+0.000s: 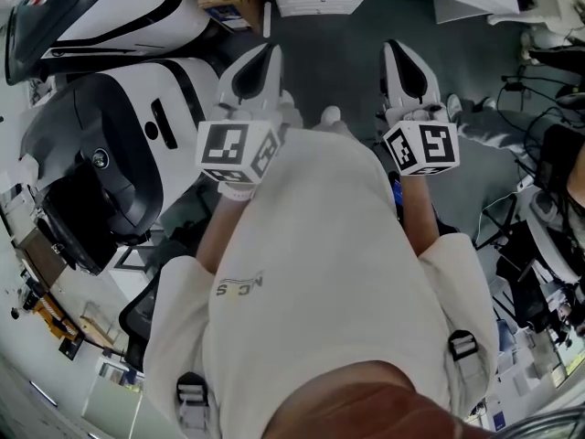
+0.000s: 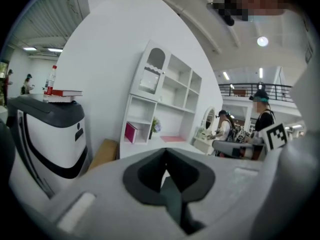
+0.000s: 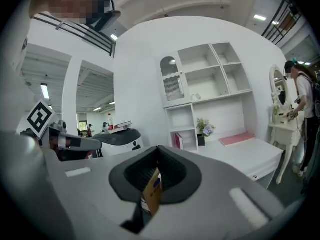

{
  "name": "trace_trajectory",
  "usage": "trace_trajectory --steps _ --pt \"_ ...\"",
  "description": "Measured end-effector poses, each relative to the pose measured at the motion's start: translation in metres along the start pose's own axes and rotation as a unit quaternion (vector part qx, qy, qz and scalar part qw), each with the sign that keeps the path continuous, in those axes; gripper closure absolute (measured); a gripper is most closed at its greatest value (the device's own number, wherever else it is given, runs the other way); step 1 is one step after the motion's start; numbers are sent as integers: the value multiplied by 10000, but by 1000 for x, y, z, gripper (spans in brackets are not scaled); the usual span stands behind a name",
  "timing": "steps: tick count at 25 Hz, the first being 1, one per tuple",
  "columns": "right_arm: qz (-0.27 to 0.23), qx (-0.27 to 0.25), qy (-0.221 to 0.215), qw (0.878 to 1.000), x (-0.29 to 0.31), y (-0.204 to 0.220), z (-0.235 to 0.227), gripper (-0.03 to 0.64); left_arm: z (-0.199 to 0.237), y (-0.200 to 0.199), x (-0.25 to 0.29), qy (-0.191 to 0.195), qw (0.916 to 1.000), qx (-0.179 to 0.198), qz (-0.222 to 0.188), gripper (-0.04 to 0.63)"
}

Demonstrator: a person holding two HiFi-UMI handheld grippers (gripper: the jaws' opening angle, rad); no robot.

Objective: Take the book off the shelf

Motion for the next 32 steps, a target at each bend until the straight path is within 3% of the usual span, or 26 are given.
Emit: trace_trajectory --steps 5,14,20,23,28,32 --pt "-21 -91 -12 10000 43 -6 23 621 42 -8 0 62 9998 -152 -106 595" --pt "-212 51 346 9992 90 -21 31 621 90 -11 25 353 9991 -120 184 595" --pt "-73 188 374 9991 144 -34 -9 621 122 -34 77 159 9993 -227 235 595" --pt "-48 148 191 9997 182 -47 -35 621 132 -48 112 41 9993 -212 297 595" --pt "-61 -469 -141 9988 241 -84 -85 621 142 -86 179 -259 9989 -168 364 595" --pt "-47 -382 -542 9978 280 -114 -131 621 148 -130 228 -562 9980 -34 274 595"
Point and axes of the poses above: the fingertips, and each gripper's own axes: x forward along the fingers, z to its left, y out of its underside, the point moved 1 cm from there along -x, backward along the fingers, and after that the axes turned 9 degrees about z, right-handed, at the moved point
